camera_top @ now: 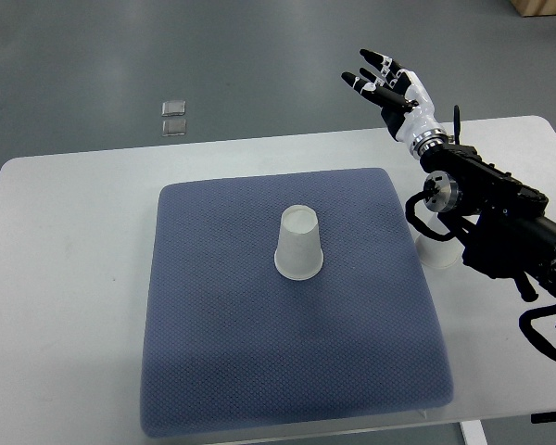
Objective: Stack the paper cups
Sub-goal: 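Move the right hand forward over the table toward the second white cup, then lower the right hand around the white cup beside the pad, then close the right hand fingers around the white cup, then lift the cup with the right hand and carry it over the upside-down cup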
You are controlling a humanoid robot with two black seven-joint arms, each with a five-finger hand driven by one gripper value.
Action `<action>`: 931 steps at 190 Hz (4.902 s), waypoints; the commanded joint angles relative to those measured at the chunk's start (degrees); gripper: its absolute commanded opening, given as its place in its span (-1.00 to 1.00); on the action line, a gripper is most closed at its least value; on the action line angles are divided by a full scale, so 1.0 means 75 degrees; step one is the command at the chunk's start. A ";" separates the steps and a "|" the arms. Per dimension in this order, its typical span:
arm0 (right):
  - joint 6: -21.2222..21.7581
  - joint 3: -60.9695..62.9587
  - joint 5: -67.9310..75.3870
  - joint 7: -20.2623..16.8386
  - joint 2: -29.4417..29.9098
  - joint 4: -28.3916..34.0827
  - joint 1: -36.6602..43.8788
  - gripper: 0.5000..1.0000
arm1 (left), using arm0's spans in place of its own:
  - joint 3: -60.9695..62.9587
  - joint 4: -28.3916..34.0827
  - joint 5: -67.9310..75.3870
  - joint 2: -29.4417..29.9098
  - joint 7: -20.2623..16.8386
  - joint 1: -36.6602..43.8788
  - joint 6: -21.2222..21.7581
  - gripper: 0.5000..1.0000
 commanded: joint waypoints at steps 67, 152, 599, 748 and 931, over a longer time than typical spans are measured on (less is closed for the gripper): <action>0.0129 -0.0222 -0.0548 -0.0086 -0.0764 0.0266 0.0205 0.66 | 0.0001 0.0000 -0.0001 0.0000 0.0000 0.0000 -0.0001 1.00; 0.1277 -0.1980 -0.4955 -0.0074 -0.4385 0.3172 0.0662 0.66 | 0.0001 0.0000 -0.0001 0.0000 0.0000 0.0000 -0.0001 1.00; -0.0153 -0.4101 -1.1682 -0.0097 -0.4959 0.4238 0.0170 0.65 | 0.0001 0.0000 -0.0001 0.0000 0.0000 0.0000 -0.0001 1.00; -0.0246 -0.4125 -1.1682 -0.0097 -0.4678 0.3793 0.0041 -0.39 | 0.0001 0.0000 -0.0001 0.0000 0.0000 0.0000 -0.0001 1.00; 0.0585 -0.4078 -1.1553 -0.0039 -0.5041 0.4566 0.1845 -0.39 | 0.0001 0.0000 -0.0001 0.0000 0.0000 0.0000 -0.0001 1.00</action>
